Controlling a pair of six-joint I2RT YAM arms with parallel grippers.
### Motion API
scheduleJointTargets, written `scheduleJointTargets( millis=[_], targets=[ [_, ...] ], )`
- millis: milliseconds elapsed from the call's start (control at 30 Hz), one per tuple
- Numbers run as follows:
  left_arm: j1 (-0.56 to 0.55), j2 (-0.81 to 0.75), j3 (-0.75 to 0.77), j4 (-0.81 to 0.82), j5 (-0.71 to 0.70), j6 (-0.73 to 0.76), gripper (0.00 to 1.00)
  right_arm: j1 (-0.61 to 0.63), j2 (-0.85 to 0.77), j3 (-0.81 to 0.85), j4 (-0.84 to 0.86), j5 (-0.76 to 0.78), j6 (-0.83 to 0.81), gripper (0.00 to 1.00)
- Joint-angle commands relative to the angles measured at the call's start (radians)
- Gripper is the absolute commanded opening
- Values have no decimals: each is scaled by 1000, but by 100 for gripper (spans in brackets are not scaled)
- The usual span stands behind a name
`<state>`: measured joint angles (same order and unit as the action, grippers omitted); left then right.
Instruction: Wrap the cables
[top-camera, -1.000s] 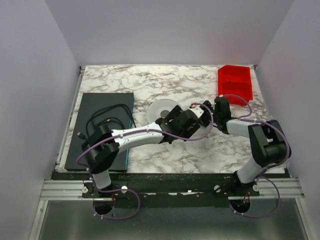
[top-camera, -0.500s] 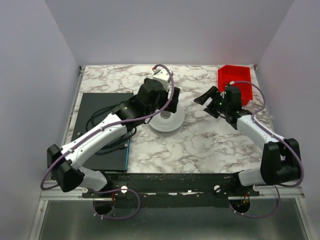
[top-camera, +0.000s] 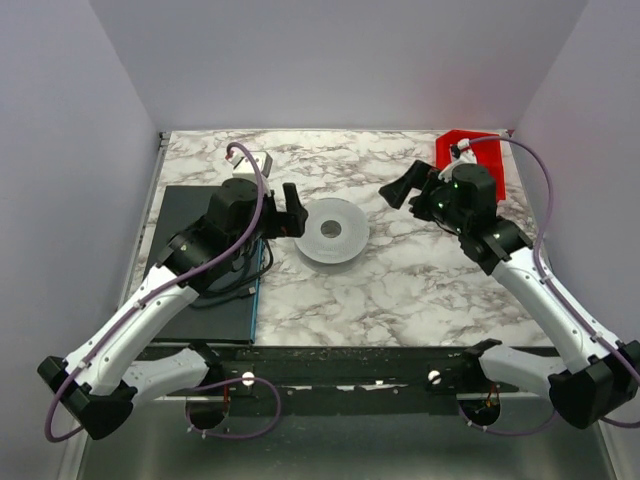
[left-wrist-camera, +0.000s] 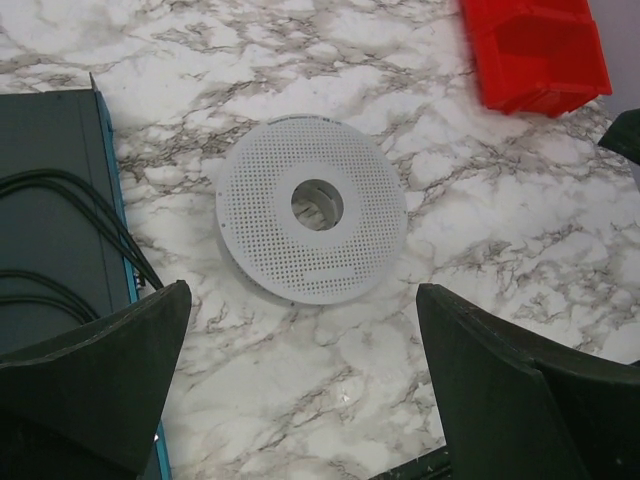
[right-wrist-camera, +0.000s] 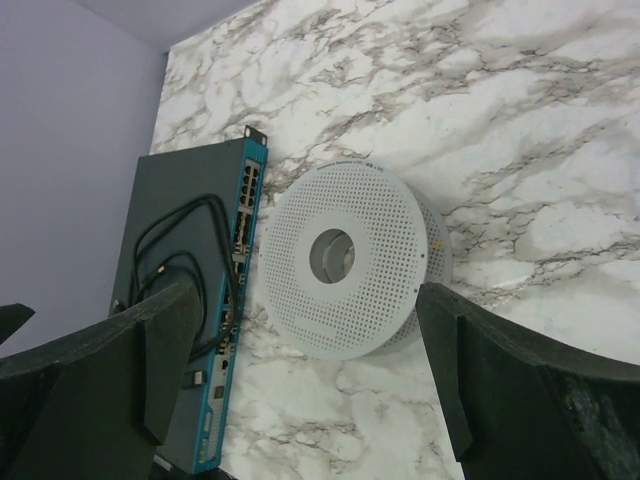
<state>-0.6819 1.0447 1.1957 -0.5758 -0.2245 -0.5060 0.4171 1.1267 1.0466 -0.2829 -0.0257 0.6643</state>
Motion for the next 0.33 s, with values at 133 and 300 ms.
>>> scheduleJointTargets(
  millis=[133, 300],
  targets=[
    [28, -74, -73, -33, -21, -51, 99, 15, -36, 36, -93, 101, -64, 100],
    [33, -85, -96, -10, -21, -70, 99, 15, -44, 26, -91, 99, -61, 100]
  ],
)
